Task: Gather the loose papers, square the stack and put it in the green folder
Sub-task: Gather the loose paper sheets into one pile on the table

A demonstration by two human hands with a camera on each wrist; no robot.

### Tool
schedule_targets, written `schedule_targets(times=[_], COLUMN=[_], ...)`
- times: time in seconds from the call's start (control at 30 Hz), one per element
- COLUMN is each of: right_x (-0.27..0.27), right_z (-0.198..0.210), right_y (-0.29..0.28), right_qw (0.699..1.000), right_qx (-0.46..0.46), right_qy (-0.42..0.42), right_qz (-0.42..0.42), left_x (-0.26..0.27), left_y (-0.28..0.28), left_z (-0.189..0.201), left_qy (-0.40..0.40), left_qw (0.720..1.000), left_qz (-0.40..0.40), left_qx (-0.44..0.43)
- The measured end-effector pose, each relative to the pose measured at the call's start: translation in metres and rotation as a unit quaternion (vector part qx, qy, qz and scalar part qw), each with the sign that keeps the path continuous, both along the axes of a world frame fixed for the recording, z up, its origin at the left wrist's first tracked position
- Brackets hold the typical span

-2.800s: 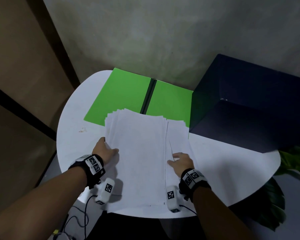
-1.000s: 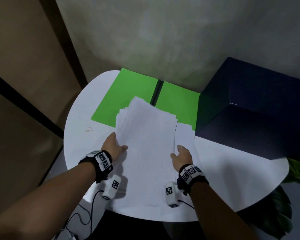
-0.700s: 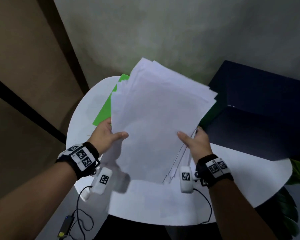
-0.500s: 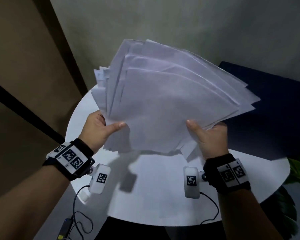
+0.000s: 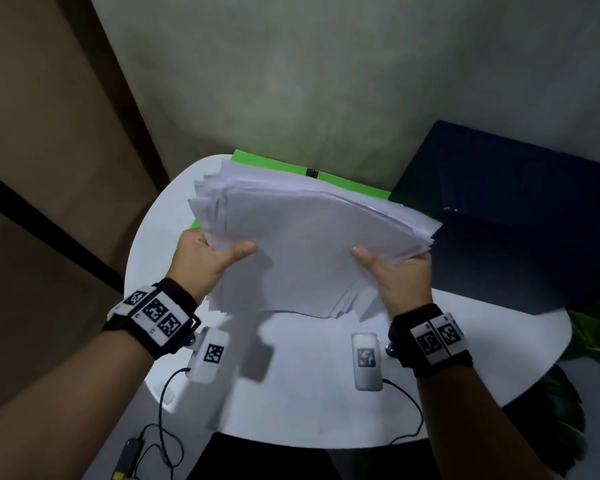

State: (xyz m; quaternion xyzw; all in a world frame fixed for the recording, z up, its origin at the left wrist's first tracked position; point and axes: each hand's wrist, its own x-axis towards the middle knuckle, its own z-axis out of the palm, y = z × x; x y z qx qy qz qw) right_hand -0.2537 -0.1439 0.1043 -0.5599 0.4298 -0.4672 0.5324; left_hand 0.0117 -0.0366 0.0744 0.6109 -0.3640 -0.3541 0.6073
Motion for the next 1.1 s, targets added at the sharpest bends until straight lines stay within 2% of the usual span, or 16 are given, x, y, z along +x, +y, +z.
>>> schedule_targets(times=[0.17,0.27,0.3,0.33,0.4,0.43,0.47,0.5,0.57,0.63,0.8,0.97,1.1], right_x=[-0.005,-0.007,-0.012,-0.018,-0.029,-0.032,-0.033,-0.033,-0.034,-0.038,-0.048,-0.036,-0.020], right_z=[-0.050,-0.082,-0.096,-0.110,-0.132,-0.141,-0.148,-0.154,-0.158,-0.161,-0.160,-0.154,-0.157], right_y=[0.003,0.000,-0.003,-0.003,0.004,0.011,0.017,0.021,0.022,0.014,-0.003,0.001,0.017], right_qw=[0.985,0.969,0.950,0.916,0.811,0.768,0.742,0.729,0.723,0.730,0.761,0.722,0.738], right_qx=[0.123,0.149,0.167,0.192,0.236,0.242,0.235,0.222,0.214,0.233,0.279,0.280,0.254], right_qy=[0.122,0.194,0.258,0.347,0.532,0.591,0.627,0.648,0.656,0.642,0.586,0.632,0.623], right_qz=[-0.012,-0.037,-0.048,-0.059,-0.057,-0.041,-0.025,-0.015,-0.022,-0.027,-0.006,-0.002,-0.042], left_x=[-0.010,-0.017,-0.017,-0.015,-0.002,0.005,0.013,0.021,0.033,0.040,0.046,0.032,0.017], left_y=[0.007,-0.001,-0.002,-0.004,-0.007,-0.007,-0.006,-0.004,-0.001,0.005,0.018,0.027,0.030], left_z=[-0.037,-0.029,-0.023,-0.017,-0.012,-0.010,-0.008,-0.006,-0.001,0.000,-0.008,0.006,0.032], left_qy=[-0.005,-0.045,-0.064,-0.078,-0.096,-0.088,-0.079,-0.067,-0.047,-0.020,0.068,0.107,0.112], left_qw=[0.996,0.995,0.994,0.994,0.992,0.992,0.992,0.992,0.993,0.994,0.990,0.983,0.979], left_qz=[-0.004,0.000,0.002,0.008,0.039,0.051,0.062,0.069,0.072,0.066,0.072,0.093,0.119], left_qx=[0.088,0.085,0.083,0.072,0.070,0.072,0.074,0.078,0.079,0.081,0.096,0.114,0.123])
